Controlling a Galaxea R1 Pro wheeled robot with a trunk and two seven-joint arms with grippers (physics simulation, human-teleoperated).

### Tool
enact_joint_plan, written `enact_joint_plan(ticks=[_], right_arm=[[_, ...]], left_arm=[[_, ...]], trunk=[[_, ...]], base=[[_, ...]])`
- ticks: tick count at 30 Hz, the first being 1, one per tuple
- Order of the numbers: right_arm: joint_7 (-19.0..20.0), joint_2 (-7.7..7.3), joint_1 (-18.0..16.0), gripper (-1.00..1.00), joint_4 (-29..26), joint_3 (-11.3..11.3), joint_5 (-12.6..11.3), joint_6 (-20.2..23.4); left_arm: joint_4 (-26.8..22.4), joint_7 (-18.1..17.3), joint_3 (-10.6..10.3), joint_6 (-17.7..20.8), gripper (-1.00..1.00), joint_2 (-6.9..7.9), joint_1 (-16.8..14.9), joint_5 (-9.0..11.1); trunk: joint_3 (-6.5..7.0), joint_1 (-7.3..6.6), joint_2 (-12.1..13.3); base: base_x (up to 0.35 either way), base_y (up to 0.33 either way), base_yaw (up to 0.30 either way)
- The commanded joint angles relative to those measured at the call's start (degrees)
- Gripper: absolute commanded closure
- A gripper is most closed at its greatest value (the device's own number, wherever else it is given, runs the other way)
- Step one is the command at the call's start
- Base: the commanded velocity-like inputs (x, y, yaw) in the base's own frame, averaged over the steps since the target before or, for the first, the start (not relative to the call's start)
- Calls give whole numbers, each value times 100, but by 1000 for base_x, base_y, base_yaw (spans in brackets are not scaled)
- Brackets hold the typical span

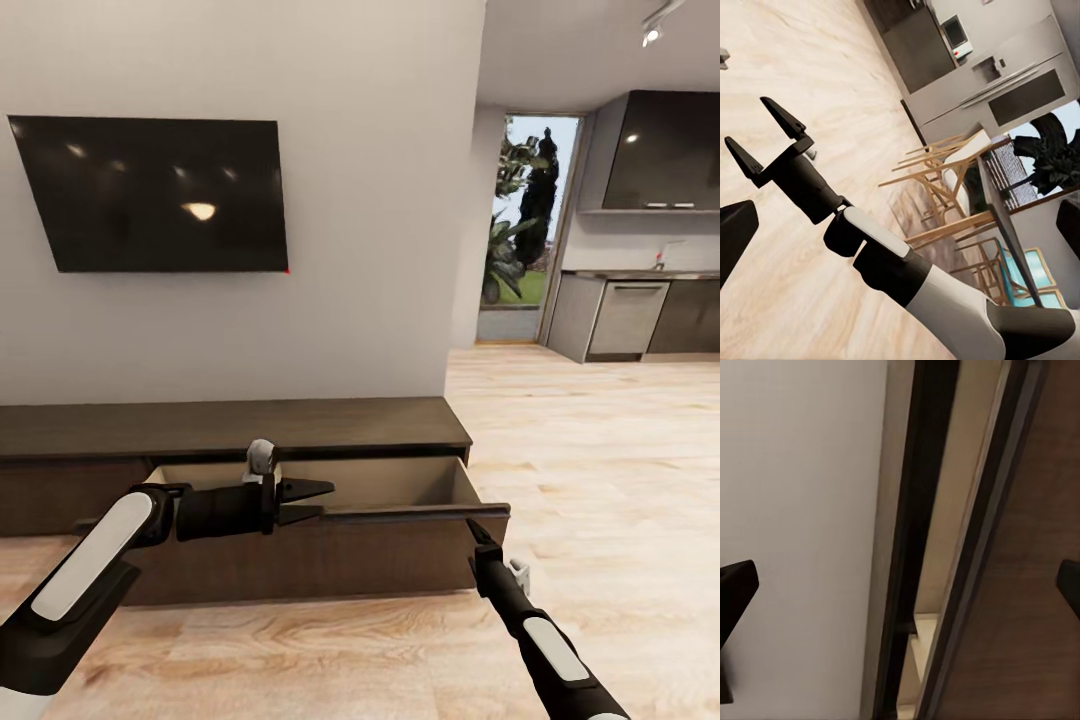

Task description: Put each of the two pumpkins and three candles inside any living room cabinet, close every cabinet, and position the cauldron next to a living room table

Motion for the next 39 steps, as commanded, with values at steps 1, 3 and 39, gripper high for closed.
enact_joint_plan(ticks=[1,3,39], right_arm=[[16,1,-3,-100,2,-20,-59,58],[16,-2,-3,-100,2,-20,-59,57],[16,-4,-3,-100,12,-38,-76,57]], left_arm=[[-1,10,-6,6,-100,3,-5,16],[-1,16,-6,6,-100,2,-5,16],[-1,37,-8,6,-100,-1,-5,16]], trunk=[[12,-24,39],[48,-68,119],[798,-858,1563]], base=[[0,0,0],[0,0,0],[0,0,-89]])
